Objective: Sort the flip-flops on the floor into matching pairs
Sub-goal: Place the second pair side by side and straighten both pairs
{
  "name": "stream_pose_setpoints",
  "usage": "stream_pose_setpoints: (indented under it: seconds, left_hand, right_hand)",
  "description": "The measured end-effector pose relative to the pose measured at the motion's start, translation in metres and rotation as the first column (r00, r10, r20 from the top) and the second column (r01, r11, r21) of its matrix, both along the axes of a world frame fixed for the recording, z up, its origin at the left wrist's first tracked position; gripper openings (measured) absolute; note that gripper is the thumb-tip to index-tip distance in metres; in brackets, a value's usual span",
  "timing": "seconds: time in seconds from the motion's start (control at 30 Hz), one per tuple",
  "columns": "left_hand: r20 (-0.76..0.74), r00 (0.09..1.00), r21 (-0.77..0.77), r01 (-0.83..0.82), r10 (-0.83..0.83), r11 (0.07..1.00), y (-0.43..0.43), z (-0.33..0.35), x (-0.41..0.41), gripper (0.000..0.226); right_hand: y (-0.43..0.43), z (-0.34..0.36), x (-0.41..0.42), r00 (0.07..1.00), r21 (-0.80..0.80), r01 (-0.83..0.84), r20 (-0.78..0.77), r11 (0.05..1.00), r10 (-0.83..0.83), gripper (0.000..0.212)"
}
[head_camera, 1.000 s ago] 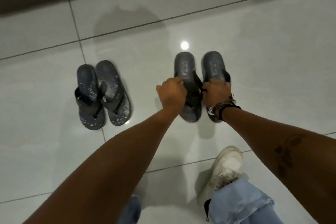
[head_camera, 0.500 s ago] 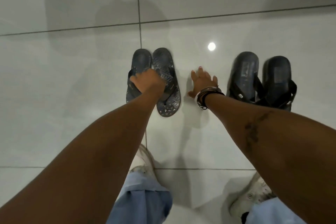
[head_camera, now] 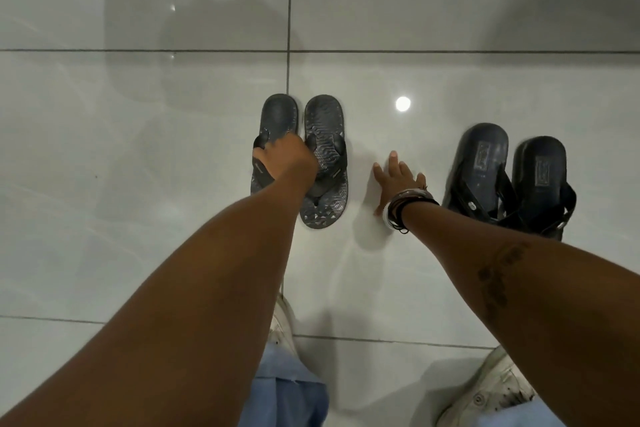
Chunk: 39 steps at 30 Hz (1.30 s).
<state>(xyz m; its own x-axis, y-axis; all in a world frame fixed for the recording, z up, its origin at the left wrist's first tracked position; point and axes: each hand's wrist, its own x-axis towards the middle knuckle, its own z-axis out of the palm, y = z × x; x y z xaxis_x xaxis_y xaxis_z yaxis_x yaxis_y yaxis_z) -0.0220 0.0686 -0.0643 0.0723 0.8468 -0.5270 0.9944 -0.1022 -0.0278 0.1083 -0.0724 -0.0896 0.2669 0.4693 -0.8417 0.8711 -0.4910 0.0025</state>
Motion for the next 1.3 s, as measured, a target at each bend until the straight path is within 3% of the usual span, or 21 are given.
stream_pose_setpoints:
  seconds: [0.1, 0.23, 0.67, 0.8, 0.9, 0.97, 1.03, 1.17, 1.23, 1.3]
  left_hand:
    - [0.029, 0.999, 0.024, -0.024, 0.024, 0.999, 0.019, 0.009, 0.005, 0.019]
    - [0.028, 0.999, 0.046, -0.041, 0.04, 0.998, 0.051, 0.02, 0.009, 0.018]
    - [0.044, 0.999, 0.061, -0.026, 0.024, 0.998, 0.082, 0.007, 0.017, 0.043]
    - [-0.001, 0.999, 0.064, -0.051, 0.052, 0.997, 0.09, 0.005, 0.004, 0.048]
    - [-0.04, 0.999, 0.091, -0.004, 0.008, 0.996, 0.092, 0.004, -0.008, 0.048]
    - [0.024, 0.997, 0.062, 0.075, -0.076, 0.995, 0.048, 0.004, 0.064, 0.048]
    - [0.003, 0.998, 0.079, 0.066, -0.067, 0.995, 0.051, 0.009, 0.062, 0.047]
    - [-0.051, 0.999, 0.233, -0.003, 0.015, 0.973, 0.056, 0.011, 0.043, 0.038]
    - [-0.077, 0.994, 0.287, 0.101, -0.082, 0.953, 0.037, 0.011, 0.051, 0.041]
    - [-0.053, 0.959, 0.279, 0.283, -0.28, 0.918, 0.008, 0.012, 0.072, 0.042]
  right_hand:
    - [0.003, 0.001, 0.002, 1.0, -0.043, 0.001, -0.031, 0.999, -0.002, 0.091]
    - [0.009, 0.002, -0.002, 0.999, -0.097, -0.004, -0.038, 0.995, 0.001, 0.092]
    - [0.007, 0.005, 0.002, 0.999, -0.077, -0.023, -0.05, 0.997, 0.019, 0.098]
    - [0.015, 0.008, -0.016, 0.993, -0.056, 0.015, -0.12, 0.998, -0.022, 0.098]
    - [0.019, 0.008, -0.016, 0.976, -0.064, 0.008, -0.216, 0.998, -0.022, 0.113]
    - [-0.029, 0.021, 0.055, 0.977, -0.05, 0.088, -0.191, 0.995, -0.096, 0.111]
    - [-0.034, 0.02, 0.063, 0.975, 0.055, 0.12, -0.193, 0.991, -0.107, 0.097]
    - [-0.035, 0.03, 0.064, 0.986, 0.516, 0.161, -0.052, 0.841, -0.157, 0.051]
    - [-0.044, 0.034, 0.081, 0.954, 0.564, 0.172, 0.109, 0.808, -0.279, 0.042]
    - [-0.06, 0.043, 0.106, 0.857, 0.459, 0.29, 0.265, 0.84, -0.441, 0.047]
